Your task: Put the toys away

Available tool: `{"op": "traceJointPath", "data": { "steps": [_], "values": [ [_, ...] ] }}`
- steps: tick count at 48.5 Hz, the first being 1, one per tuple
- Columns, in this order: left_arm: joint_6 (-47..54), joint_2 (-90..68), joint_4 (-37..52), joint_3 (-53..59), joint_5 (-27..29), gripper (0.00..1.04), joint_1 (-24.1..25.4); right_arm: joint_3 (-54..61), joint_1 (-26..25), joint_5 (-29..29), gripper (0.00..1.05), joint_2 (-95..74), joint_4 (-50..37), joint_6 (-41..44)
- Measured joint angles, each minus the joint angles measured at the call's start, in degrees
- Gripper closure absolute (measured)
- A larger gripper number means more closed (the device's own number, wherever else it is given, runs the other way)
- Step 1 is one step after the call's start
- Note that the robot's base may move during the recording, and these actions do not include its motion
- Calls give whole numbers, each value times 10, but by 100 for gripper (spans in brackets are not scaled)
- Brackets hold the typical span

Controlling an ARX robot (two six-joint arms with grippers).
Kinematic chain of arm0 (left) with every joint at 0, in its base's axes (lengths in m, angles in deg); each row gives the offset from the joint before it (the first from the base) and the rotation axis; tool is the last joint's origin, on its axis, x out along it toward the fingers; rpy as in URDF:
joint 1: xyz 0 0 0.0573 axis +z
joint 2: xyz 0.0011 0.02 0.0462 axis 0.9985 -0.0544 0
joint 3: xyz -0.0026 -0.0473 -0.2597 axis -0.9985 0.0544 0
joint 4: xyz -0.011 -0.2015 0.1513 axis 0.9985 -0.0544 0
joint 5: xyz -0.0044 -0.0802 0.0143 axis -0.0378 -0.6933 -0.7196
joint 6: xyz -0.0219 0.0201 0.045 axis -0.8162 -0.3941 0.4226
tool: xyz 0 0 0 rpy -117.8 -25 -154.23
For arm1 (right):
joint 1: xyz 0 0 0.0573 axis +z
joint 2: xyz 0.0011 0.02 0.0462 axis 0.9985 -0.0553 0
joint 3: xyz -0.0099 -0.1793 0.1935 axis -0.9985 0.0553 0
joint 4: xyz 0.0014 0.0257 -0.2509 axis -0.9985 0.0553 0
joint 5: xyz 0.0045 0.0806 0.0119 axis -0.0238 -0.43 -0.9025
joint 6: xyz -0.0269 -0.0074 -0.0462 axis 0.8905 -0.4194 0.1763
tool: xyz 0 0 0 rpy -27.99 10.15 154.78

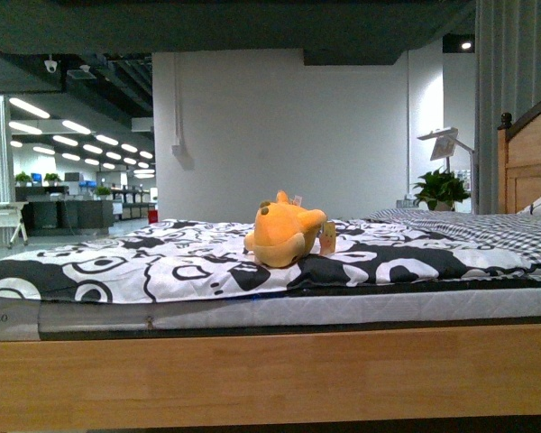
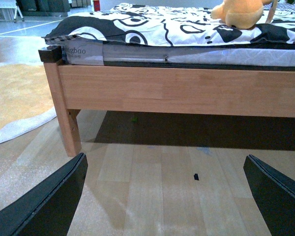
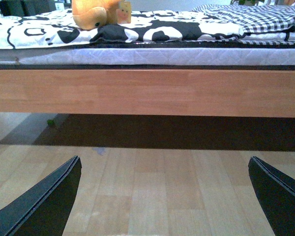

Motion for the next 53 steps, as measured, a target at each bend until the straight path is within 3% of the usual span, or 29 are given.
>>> {"op": "traceJointPath", "data": {
  "steps": [53],
  "values": [
    [0, 0, 0, 0, 0, 6, 0, 0, 0, -1, 0, 0, 0, 0]
  ]
}}
